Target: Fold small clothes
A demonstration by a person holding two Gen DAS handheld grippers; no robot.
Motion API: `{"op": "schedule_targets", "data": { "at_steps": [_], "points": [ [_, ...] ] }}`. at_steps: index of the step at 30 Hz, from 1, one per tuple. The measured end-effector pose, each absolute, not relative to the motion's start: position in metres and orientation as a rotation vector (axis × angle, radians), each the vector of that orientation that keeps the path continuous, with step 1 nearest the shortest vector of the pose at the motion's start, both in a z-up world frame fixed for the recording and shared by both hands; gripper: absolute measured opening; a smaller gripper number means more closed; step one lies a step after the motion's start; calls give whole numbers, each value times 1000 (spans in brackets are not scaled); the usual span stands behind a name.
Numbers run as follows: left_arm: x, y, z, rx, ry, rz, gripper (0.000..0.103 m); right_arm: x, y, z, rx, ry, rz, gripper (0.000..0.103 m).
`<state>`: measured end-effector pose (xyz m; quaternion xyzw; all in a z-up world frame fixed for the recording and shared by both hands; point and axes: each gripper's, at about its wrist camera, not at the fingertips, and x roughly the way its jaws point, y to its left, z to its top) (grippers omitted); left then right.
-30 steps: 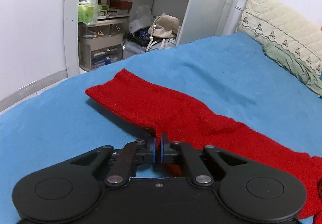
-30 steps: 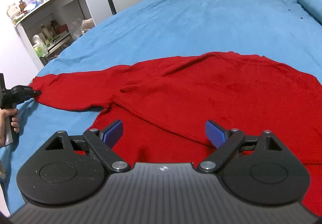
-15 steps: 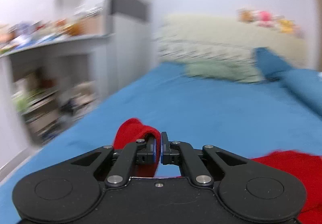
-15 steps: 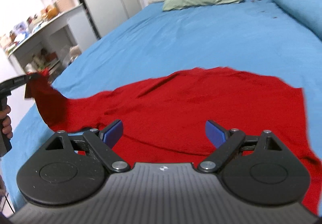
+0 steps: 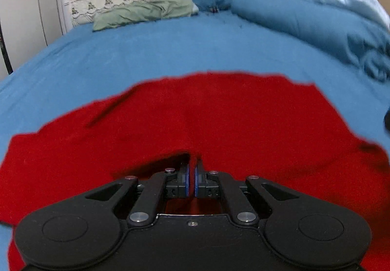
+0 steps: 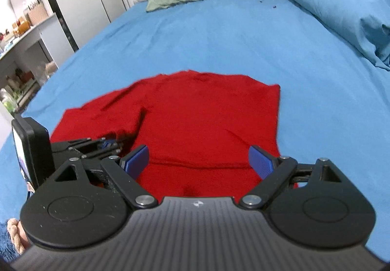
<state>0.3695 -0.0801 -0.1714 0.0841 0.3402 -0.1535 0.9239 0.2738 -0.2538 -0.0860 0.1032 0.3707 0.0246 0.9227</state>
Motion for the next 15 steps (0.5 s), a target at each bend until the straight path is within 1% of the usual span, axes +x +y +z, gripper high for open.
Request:
{"op": "schedule_targets", "data": {
  "at_steps": [2, 3, 4, 5, 6, 7, 11, 13, 15],
  "points": [
    [364, -79, -168, 188, 684, -324, 22, 274, -256, -89, 203, 759, 62, 103],
    [361, -74, -162, 187, 684, -325, 50, 276, -255, -89, 202, 754, 70, 103],
    [354, -66, -156, 183, 671, -327, 73, 278, -255, -88, 201, 747, 79, 103],
    [346, -56, -149, 175, 645, -329, 80, 280, -255, -87, 199, 740, 89, 103],
    [339, -44, -142, 169, 626, -334, 90, 282, -253, -86, 195, 735, 102, 103],
    [332, -34, -137, 169, 616, -328, 95, 286, -248, -84, 183, 735, 123, 103],
    [318, 11, -142, 213, 609, -193, 95, 302, -207, -88, 49, 767, 206, 103],
    [317, 33, -150, 200, 593, -131, 95, 313, -179, -93, -69, 776, 238, 103],
    [324, 54, -158, 154, 628, -71, 95, 322, -154, -100, -174, 772, 273, 101]
  ]
}}
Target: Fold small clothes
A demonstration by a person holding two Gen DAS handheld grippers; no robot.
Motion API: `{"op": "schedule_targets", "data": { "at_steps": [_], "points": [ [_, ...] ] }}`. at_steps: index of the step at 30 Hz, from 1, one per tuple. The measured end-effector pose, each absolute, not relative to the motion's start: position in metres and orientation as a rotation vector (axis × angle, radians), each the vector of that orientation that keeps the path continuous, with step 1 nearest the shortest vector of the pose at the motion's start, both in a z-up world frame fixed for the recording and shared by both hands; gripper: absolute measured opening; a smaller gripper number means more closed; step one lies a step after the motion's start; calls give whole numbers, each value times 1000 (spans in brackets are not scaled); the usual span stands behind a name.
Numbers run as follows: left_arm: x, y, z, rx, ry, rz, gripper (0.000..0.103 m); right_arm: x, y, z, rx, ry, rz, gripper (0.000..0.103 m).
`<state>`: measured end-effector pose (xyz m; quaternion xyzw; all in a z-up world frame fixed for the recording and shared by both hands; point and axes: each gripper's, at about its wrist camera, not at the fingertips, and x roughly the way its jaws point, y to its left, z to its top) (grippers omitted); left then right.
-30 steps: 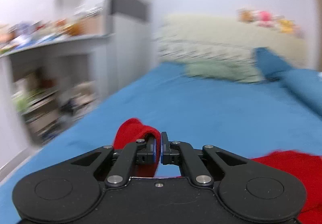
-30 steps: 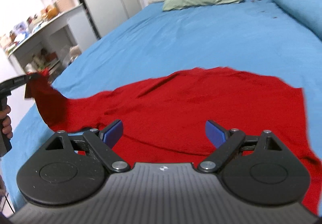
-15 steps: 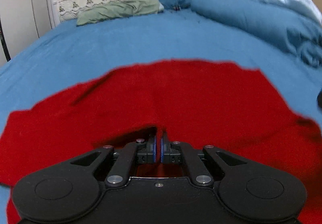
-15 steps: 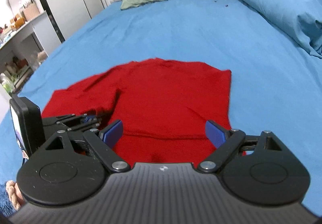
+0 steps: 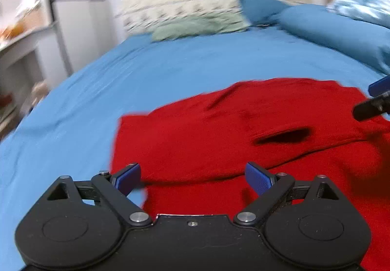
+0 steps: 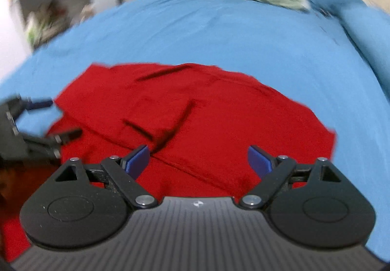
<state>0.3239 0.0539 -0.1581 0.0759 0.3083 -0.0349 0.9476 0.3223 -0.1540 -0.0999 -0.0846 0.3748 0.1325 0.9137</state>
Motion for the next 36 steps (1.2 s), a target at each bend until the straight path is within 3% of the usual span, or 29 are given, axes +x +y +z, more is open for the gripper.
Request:
{"op": "schedule_targets", "data": {
  "at_steps": [3, 9, 12, 14, 16, 29, 36],
  "points": [
    [335, 76, -163, 68, 664, -16, 94, 340, -116, -110, -301, 763, 312, 98],
    [337, 92, -175, 48, 719, 24, 94, 367, -53, -143, -572, 795, 380, 76],
    [335, 99, -179, 0, 739, 27, 94, 372, -34, -158, -659, 777, 392, 56],
    [338, 98, -179, 9, 734, 29, 94, 379, -28, -162, -663, 778, 386, 32],
    [341, 99, -182, 13, 733, 34, 94, 385, -27, -160, -637, 775, 373, 20],
    [362, 118, -187, -35, 703, 69, 90, 399, -159, -58, -262, 546, -32, 20],
    [363, 125, -188, -83, 712, 73, 89, 383, -227, -80, -116, 646, -128, 20]
  ]
}}
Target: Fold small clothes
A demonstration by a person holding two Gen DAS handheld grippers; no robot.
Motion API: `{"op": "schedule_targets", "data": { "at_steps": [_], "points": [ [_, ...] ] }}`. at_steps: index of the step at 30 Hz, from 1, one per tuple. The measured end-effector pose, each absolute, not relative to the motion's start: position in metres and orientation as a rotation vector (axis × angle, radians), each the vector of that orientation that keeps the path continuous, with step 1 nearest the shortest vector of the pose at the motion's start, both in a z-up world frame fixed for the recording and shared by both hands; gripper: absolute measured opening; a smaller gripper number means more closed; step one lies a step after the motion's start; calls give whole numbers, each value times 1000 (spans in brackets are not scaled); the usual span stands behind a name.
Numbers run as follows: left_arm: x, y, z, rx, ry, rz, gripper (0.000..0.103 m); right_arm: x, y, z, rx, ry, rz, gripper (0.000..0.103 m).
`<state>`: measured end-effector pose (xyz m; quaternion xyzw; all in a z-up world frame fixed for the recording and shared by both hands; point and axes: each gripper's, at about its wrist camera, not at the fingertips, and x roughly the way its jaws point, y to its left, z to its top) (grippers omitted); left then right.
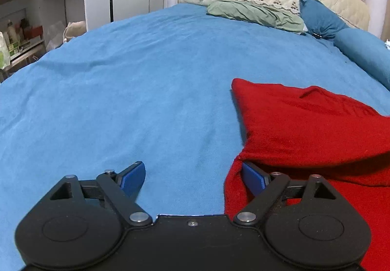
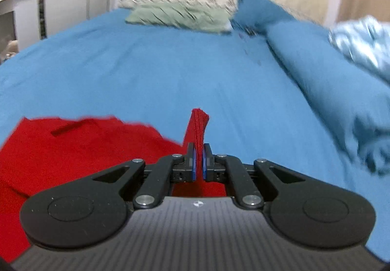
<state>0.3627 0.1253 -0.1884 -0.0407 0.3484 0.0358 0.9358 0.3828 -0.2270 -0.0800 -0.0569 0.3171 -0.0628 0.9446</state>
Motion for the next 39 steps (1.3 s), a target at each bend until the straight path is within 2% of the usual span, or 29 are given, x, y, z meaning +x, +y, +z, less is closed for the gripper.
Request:
{"op": "schedule_targets", "data": {
  "at_steps": [3, 6, 8, 10, 13, 18, 21, 22, 27, 33, 37, 39],
  "points": [
    [360, 122, -187, -66, 715, 83, 89, 374, -251, -111, -11, 699, -133, 21],
    [358, 115, -182, -29, 699, 86, 87, 359, -269, -136, 65, 751, -183, 33],
    [356, 109, -174, -4, 658, 75, 87, 342, -275, -146, 94, 755, -207, 69],
    [353, 101, -161, -11, 604, 42, 87, 323, -277, -148, 95, 709, -204, 82],
    [349, 87, -146, -34, 525, -61, 88, 323, -266, -148, 48, 646, -136, 88],
    [358, 55, -156, 19, 540, -238, 88, 343, -243, -158, 20, 622, 8, 89],
    [374, 48, -181, 32, 650, -264, 88, 356, -239, -175, 19, 659, -36, 89],
    [378, 48, -188, 25, 675, -264, 88, 359, -242, -180, 46, 668, -50, 93],
    [382, 49, -183, 9, 686, -274, 91, 360, -251, -183, 126, 650, -45, 95],
    [348, 51, -144, 7, 667, -242, 91, 308, -266, -132, 187, 580, -22, 95],
    [311, 54, -92, 64, 626, -187, 92, 262, -273, -81, 171, 550, -9, 95],
    [285, 61, -63, 58, 598, -182, 95, 231, -275, -51, 136, 535, 1, 95]
  ]
}}
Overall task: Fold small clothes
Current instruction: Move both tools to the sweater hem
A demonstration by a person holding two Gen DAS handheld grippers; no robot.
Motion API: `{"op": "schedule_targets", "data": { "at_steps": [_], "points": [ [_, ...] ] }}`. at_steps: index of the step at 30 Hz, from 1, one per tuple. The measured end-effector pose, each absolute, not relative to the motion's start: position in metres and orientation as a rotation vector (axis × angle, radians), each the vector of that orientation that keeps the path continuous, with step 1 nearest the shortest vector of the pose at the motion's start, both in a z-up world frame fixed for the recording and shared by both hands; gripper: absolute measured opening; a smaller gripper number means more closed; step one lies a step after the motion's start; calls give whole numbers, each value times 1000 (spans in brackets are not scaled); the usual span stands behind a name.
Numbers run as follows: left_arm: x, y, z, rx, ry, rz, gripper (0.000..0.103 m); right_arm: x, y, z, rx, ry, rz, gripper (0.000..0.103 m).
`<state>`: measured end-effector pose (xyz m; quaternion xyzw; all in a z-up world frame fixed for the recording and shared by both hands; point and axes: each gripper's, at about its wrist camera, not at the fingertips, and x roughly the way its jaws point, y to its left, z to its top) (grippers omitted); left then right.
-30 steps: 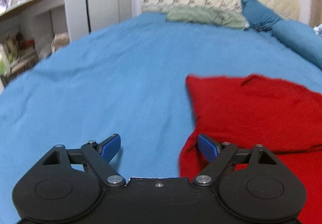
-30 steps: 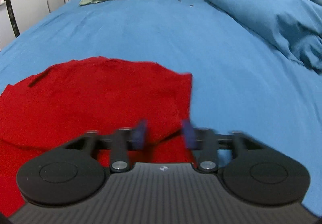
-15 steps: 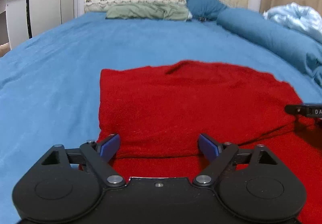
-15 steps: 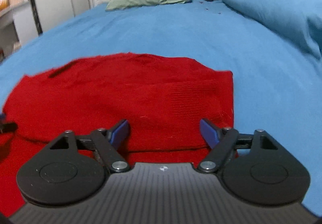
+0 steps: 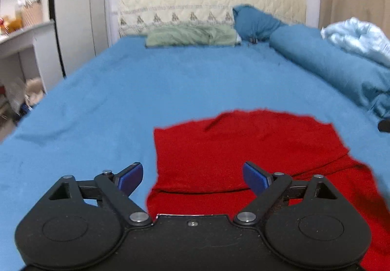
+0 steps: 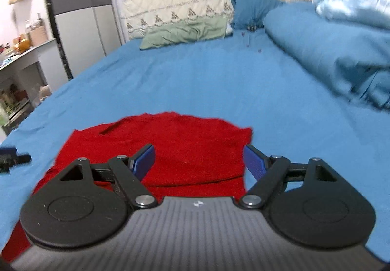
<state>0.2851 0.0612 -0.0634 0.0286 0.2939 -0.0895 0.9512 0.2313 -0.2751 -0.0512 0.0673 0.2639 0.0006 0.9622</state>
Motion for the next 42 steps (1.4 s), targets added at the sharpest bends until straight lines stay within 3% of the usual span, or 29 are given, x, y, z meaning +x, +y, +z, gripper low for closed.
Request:
{"op": "schedule_targets", "data": {
  "at_steps": [5, 11, 19, 29, 34, 38, 42],
  "points": [
    [223, 73, -14, 45, 594, -181, 100, 156, -281, 0, 80, 559, 20, 98],
    [160, 80, -9, 38, 643, -162, 100, 71, -292, 16, 132, 620, 35, 98],
    [101, 80, -54, -55, 757, -106, 101, -12, -282, -35, 254, 709, 32, 98],
    [71, 93, -114, -84, 831, -88, 101, -38, -261, -113, 294, 872, -19, 95],
    [66, 106, -138, -107, 859, -89, 88, -43, -256, -123, 263, 890, -45, 94],
    [63, 106, -150, -90, 856, -87, 83, -41, -249, -131, 229, 919, -42, 80],
    [67, 106, -158, -97, 868, -80, 74, -36, -249, -138, 232, 930, -42, 74]
  ]
}}
